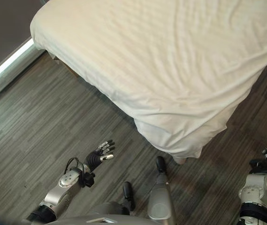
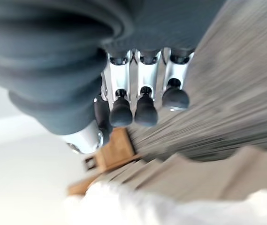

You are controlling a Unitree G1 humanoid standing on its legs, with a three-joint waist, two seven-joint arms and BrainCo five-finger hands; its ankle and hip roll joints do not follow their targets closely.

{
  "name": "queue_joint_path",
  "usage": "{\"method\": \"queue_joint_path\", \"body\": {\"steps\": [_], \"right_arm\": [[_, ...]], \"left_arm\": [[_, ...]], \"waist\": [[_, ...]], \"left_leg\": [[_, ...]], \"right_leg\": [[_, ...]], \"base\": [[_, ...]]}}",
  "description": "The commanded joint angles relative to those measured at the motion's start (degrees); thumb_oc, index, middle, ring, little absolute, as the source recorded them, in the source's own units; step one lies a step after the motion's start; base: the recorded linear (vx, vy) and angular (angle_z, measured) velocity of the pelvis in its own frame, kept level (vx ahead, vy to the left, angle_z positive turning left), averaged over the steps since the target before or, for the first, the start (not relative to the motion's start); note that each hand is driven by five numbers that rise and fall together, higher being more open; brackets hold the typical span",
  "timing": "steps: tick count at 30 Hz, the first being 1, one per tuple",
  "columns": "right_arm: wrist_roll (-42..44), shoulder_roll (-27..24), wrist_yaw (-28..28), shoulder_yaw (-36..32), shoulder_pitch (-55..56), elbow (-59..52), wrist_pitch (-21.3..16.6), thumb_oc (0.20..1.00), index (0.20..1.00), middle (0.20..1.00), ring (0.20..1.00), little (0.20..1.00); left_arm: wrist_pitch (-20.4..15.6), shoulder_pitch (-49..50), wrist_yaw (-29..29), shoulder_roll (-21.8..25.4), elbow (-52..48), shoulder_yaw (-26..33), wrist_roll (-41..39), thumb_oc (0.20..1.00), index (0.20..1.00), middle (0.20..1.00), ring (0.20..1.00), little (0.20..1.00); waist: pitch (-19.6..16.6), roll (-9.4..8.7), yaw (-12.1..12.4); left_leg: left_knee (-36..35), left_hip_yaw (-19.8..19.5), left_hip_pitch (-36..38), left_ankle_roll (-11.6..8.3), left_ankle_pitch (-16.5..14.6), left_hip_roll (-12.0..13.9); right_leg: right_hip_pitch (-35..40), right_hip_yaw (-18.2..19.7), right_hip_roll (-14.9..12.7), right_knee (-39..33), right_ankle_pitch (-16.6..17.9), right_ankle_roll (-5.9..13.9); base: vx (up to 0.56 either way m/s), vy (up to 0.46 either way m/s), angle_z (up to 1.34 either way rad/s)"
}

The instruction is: Making the bed.

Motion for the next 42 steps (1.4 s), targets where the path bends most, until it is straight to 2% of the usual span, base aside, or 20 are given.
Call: {"method": "queue_joint_path", "body": {"steps": [1, 3, 7, 11, 16, 17, 22, 25, 30, 33, 34, 38, 42], "right_arm": [[-7.5, -0.8, 1.3, 4.1, -4.6, -6.0, -4.0, 0.200, 0.200, 0.200, 0.200, 0.200], [-7.8, -1.4, 2.0, 6.6, -6.0, -8.0, -3.3, 0.200, 0.200, 0.200, 0.200, 0.200], [-8.8, -4.2, 2.9, 12.7, -12.0, -4.7, -1.0, 0.200, 0.200, 0.200, 0.200, 0.200], [-8.1, -7.9, 3.9, 19.7, -21.5, 4.1, 1.4, 0.200, 0.200, 0.200, 0.200, 0.200], [-6.0, -9.9, 4.5, 25.3, -30.4, 11.9, 3.1, 0.200, 0.200, 0.200, 0.200, 0.200], [-5.0, -11.0, 4.6, 27.2, -34.7, 16.3, 3.8, 0.200, 0.200, 0.200, 0.200, 0.200], [-3.6, -12.6, 4.0, 29.7, -42.2, 26.2, 5.2, 0.200, 0.200, 0.200, 0.200, 0.200], [-4.4, -11.2, 4.1, 29.8, -42.4, 33.2, 7.0, 0.200, 0.200, 0.200, 0.200, 0.200], [-3.5, -6.7, 4.4, 26.9, -36.0, 34.2, 7.2, 0.200, 0.200, 0.200, 0.200, 0.200], [0.3, 0.0, 4.5, 22.7, -29.6, 38.0, 7.0, 0.200, 0.200, 0.200, 0.200, 0.200], [0.4, 0.1, 4.5, 22.6, -29.4, 37.9, 7.0, 0.200, 0.200, 0.200, 0.200, 0.200], [2.2, 7.8, 6.1, 20.1, -21.1, 43.6, 8.0, 0.200, 0.200, 0.200, 0.200, 0.200], [2.7, 11.0, 6.8, 18.0, -15.6, 46.9, 8.8, 0.200, 0.200, 0.200, 0.200, 0.200]], "left_arm": [[-2.7, -1.9, -1.0, 2.4, 0.0, -0.6, 1.4, 1.000, 1.000, 1.000, 1.000, 1.000], [-2.6, -1.6, -1.3, 2.8, -0.5, -1.2, 1.6, 1.000, 1.000, 1.000, 1.000, 1.000], [-2.4, -1.3, -2.0, 3.8, -1.2, -2.5, 1.3, 1.000, 1.000, 1.000, 1.000, 1.000], [-2.7, -1.2, -2.4, 4.4, -1.8, -4.3, 0.3, 1.000, 1.000, 1.000, 1.000, 1.000], [-2.6, -2.2, -2.1, 4.6, -1.9, -5.3, -0.8, 1.000, 1.000, 1.000, 1.000, 1.000], [-2.7, -2.5, -2.0, 4.6, -2.1, -5.6, -1.3, 1.000, 1.000, 1.000, 1.000, 1.000], [-2.4, -3.1, -1.5, 4.3, -2.3, -6.6, -2.2, 1.000, 1.000, 1.000, 1.000, 1.000], [-2.2, -3.5, -1.0, 3.4, -1.8, -6.8, -2.0, 1.000, 1.000, 1.000, 1.000, 1.000], [-1.9, -3.2, -0.5, 2.7, -1.1, -5.7, -1.0, 1.000, 1.000, 1.000, 1.000, 1.000], [-1.7, -3.9, -0.2, 1.7, -0.5, -5.1, -0.5, 1.000, 1.000, 1.000, 1.000, 1.000], [-1.7, -3.8, -0.2, 1.8, -0.5, -5.2, -0.5, 1.000, 1.000, 1.000, 1.000, 1.000], [-1.8, -4.6, 0.4, 0.0, 0.4, -4.6, -0.1, 1.000, 1.000, 1.000, 1.000, 1.000], [-1.9, -4.6, 0.6, -0.8, 0.5, -4.2, 0.1, 1.000, 1.000, 1.000, 1.000, 1.000]], "waist": [[-0.4, -1.66, 1.0], [-0.5, -1.82, 1.4], [-0.5, -1.59, 2.6], [-0.4, -0.83, 4.2], [-0.1, -0.14, 5.4], [0.1, 0.22, 5.8], [0.3, 0.94, 7.0], [0.8, 1.33, 7.4], [1.3, 1.54, 7.5], [1.7, 2.00, 7.3], [1.6, 1.92, 7.3], [1.8, 2.30, 6.7], [2.0, 2.49, 5.8]], "left_leg": [[0.5, -3.3, -4.5, -2.15, 3.6, 1.3], [0.5, -3.2, -4.4, -2.15, 3.7, 1.3], [0.5, -3.4, -4.3, -2.20, 3.9, 1.2], [0.5, -3.7, -4.6, -2.24, 4.2, 0.9], [0.5, -3.8, -5.3, -2.40, 4.7, 0.8], [0.5, -4.0, -5.8, -2.50, 4.9, 0.7], [0.5, -4.4, -7.2, -2.69, 5.4, 0.5], [0.5, -4.6, -8.0, -2.82, 5.8, 0.7], [0.5, -5.1, -8.3, -2.88, 5.9, 1.0], [0.5, -5.4, -8.4, -2.93, 5.9, 1.0], [0.5, -5.4, -8.4, -2.93, 5.8, 1.0], [0.5, -5.3, -8.4, -3.00, 5.8, 1.0], [0.5, -5.3, -8.1, -3.02, 5.6, 1.0]], "right_leg": [[4.4, -1.3, 2.4, 0.7, -2.2, 0.67], [4.5, -1.4, 2.3, 0.7, -2.1, 0.61], [4.7, -1.6, 2.1, 0.7, -2.1, 0.45], [4.5, -1.9, 1.8, 0.7, -1.8, 0.36], [3.9, -2.0, 1.7, 0.7, -1.6, 0.30], [3.4, -2.1, 1.7, 0.7, -1.5, 0.28], [2.2, -2.5, 1.6, 0.7, -1.1, 0.19], [1.6, -2.8, 1.9, 0.7, -1.2, 0.05], [1.5, -3.2, 2.2, 0.7, -1.6, -0.18], [1.5, -3.3, 2.4, 0.7, -1.9, -0.21], [1.6, -3.3, 2.4, 0.7, -1.9, -0.21], [1.5, -3.4, 2.4, 0.7, -2.2, -0.18], [1.7, -3.4, 2.6, 0.7, -2.5, -0.25]], "base": [[-0.05, -0.002, -0.03], [-0.03, -0.003, -0.05], [-0.01, -0.003, -0.03], [0.00, 0.000, 0.00], [-0.01, -0.001, 0.01], [-0.02, -0.031, 0.01], [-0.02, -0.027, 0.08], [0.00, -0.057, 0.10], [0.02, -0.048, 0.05], [0.02, -0.022, 0.04], [0.00, 0.000, 0.00], [0.02, -0.011, 0.00], [0.02, -0.006, -0.02]]}}
